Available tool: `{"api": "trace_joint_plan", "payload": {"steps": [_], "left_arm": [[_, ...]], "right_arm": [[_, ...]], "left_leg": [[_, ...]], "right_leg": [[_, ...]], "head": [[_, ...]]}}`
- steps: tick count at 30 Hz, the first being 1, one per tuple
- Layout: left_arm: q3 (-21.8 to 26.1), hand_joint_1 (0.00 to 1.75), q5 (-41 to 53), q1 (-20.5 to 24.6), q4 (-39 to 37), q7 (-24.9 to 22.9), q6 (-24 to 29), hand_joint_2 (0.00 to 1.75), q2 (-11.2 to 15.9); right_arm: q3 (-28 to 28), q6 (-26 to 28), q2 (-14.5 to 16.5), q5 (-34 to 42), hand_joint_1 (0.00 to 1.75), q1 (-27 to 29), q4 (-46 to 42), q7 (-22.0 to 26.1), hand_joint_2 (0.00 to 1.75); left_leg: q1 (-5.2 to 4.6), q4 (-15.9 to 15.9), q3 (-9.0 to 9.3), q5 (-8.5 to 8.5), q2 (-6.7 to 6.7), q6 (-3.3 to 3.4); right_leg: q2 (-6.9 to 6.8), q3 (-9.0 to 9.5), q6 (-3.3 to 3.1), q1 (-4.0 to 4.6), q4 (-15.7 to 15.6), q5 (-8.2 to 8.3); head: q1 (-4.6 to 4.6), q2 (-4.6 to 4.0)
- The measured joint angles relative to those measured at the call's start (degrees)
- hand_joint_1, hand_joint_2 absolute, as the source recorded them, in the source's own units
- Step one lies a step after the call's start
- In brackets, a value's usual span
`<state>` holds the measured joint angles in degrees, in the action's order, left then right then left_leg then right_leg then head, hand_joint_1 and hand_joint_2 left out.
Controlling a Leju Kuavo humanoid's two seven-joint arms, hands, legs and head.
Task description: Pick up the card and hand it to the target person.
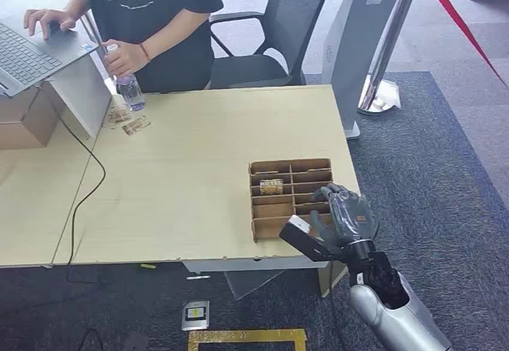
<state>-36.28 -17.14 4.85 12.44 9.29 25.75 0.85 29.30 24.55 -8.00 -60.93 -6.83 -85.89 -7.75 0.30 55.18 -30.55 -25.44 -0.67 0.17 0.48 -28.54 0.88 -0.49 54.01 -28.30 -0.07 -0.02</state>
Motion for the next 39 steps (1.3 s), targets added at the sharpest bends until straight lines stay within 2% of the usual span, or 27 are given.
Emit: {"api": "trace_joint_plan", "payload": {"steps": [21,39], "left_arm": [[0.0,0.0,-0.17,-0.01,0.0,0.04,-0.13,1.75,0.0],[-0.03,0.0,-0.23,-0.02,0.0,0.02,-0.46,1.75,-0.05]], "right_arm": [[0.16,-0.96,0.76,-5.66,0.93,-0.92,2.27,-2.99,1.75],[0.16,-3.94,1.25,-9.88,0.86,-1.1,2.63,-7.0,1.75]], "left_leg": [[0.0,0.0,0.0,0.0,0.0,0.0],[0.0,0.0,0.0,0.0,0.0,0.0]], "right_leg": [[0.0,0.0,0.0,0.0,0.0,0.0],[0.0,0.0,0.0,0.0,0.0,0.0]], "head": [[0.0,0.0],[0.0,0.0]]}}
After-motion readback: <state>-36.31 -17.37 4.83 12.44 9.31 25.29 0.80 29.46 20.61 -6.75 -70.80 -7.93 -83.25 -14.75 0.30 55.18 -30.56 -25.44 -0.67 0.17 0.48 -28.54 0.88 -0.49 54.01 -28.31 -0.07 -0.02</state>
